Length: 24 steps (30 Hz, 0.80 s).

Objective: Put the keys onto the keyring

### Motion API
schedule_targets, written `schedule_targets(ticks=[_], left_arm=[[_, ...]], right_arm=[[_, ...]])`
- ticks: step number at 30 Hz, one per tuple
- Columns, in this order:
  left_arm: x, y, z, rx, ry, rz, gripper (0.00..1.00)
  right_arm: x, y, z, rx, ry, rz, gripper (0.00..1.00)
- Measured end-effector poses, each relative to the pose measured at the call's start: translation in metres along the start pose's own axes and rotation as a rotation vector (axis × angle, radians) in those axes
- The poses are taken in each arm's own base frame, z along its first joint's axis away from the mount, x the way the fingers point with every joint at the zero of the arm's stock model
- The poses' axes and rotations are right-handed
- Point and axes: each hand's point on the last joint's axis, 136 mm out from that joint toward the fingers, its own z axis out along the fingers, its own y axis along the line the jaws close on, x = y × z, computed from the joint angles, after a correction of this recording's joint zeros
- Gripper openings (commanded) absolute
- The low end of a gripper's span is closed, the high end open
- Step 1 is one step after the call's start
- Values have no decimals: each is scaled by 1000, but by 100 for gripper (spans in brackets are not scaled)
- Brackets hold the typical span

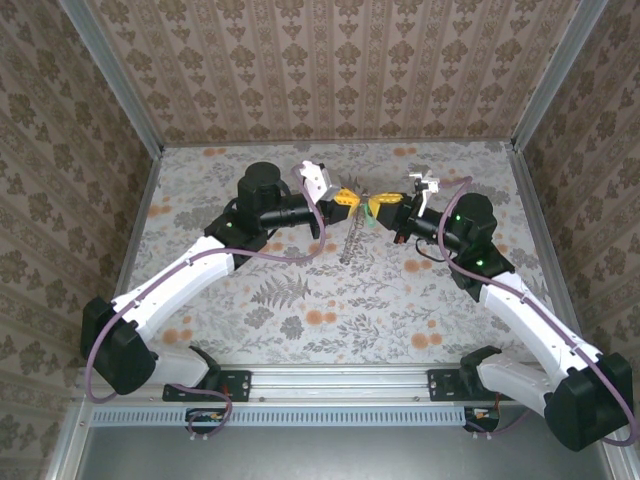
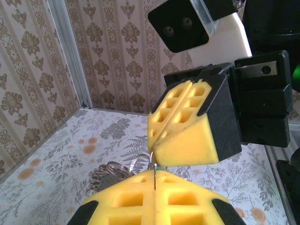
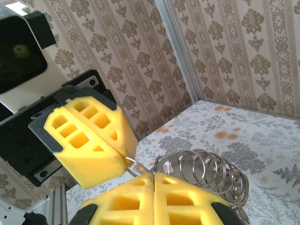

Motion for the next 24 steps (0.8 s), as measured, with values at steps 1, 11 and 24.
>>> schedule_targets(ticks=[1,11,24], left_arm=[[-1,0,0,0,-3,-1,0],[0,0,1,-1,-15,-12,0],[-2,0,1,-1,-27,-22,0]], right_arm=[[0,1,0,-4,2,1,0],[6,3,1,-38,27,32,0],[7,5,1,-65,32,62,0]])
